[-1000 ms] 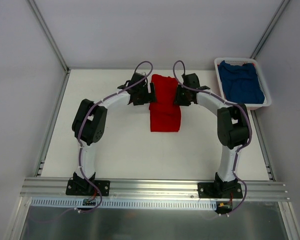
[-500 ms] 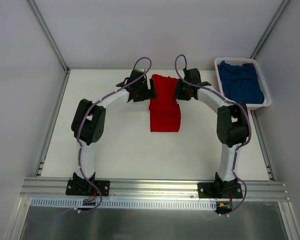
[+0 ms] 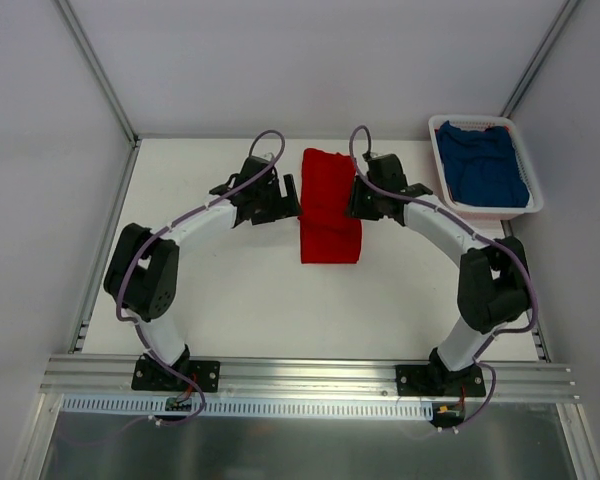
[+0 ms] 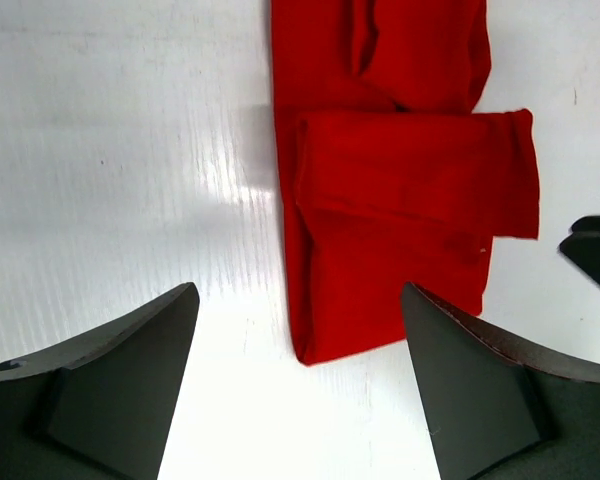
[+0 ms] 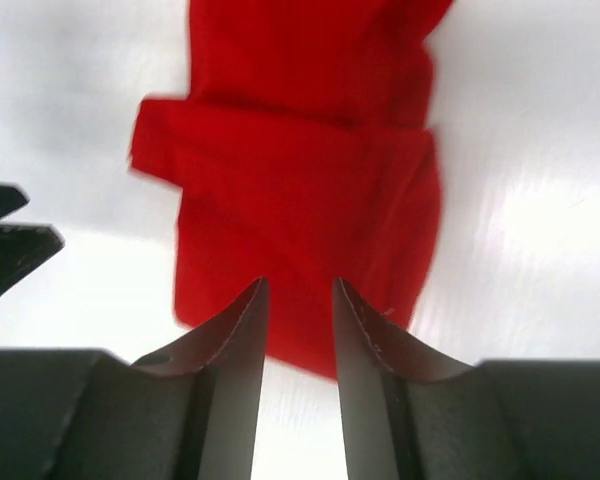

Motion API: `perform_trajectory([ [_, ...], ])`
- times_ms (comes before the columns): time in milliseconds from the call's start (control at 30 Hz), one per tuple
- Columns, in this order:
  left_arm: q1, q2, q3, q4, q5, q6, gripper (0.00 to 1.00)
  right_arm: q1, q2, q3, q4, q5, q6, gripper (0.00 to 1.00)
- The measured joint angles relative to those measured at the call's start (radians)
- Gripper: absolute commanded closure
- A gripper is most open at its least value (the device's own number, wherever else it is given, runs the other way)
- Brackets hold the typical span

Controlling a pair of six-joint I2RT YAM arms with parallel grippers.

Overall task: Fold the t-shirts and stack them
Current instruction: Fold the folded rectangular tshirt in 1/3 of the way

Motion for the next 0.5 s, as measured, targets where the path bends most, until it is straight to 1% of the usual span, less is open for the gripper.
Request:
perform_trajectory([
  [33, -0.006, -0.022, -0.018, 0.0, -0.002, -0.003, 0.17, 0.018, -0.021, -0.018, 0.002, 0.001, 0.002, 0.68],
  [167, -0.041, -0.056, -0.061, 0.006, -0.016, -0.018, 0.17, 0.082, -0.05, -0.068, 0.006, 0.002, 0.02, 0.89],
  [200, -0.051, -0.056, -0.069, 0.008, -0.017, -0.025, 0.17, 0.096, -0.05, -0.08, 0.008, 0.003, 0.026, 0.92],
  [333, -0.074, -0.056, -0.114, 0.01, -0.019, -0.042, 0.17, 0.134, -0.048, -0.117, 0.005, 0.006, 0.045, 0.98],
  [500, -0.076, -0.057, -0.157, 0.009, -0.024, -0.053, 0.17, 0.147, -0.025, -0.122, 0.027, 0.011, 0.056, 0.99],
])
